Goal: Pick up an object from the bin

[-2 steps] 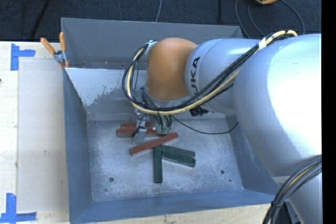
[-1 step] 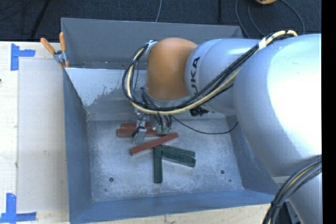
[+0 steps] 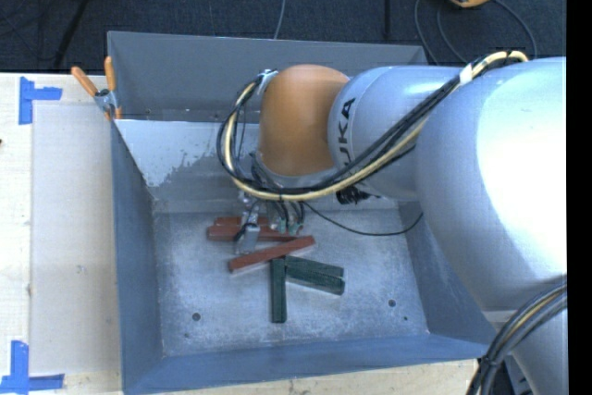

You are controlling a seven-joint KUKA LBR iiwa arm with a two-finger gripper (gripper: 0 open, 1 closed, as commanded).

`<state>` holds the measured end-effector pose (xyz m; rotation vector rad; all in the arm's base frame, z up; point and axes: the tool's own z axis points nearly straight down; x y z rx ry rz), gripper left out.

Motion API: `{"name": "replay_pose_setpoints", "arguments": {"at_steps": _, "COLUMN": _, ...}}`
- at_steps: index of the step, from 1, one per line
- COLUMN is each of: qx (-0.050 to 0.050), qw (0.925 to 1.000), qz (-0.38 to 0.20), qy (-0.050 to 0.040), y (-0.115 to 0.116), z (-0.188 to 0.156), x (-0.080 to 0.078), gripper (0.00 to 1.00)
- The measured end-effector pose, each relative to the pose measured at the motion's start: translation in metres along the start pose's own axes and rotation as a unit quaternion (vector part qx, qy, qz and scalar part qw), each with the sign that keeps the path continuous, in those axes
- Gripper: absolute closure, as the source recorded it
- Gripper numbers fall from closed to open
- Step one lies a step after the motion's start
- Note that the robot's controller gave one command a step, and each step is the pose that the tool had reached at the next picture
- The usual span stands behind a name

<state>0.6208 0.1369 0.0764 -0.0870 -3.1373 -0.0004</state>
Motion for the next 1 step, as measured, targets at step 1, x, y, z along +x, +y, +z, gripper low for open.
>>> {"name": "replay_pose_setpoints", "arguments": {"at_steps": 1, "qx": 0.001, "qw": 1.0, "qz": 0.0, "qy": 0.0034, "y": -0.0007, "z": -0.0174, "x": 0.0018, "gripper": 1.0}}
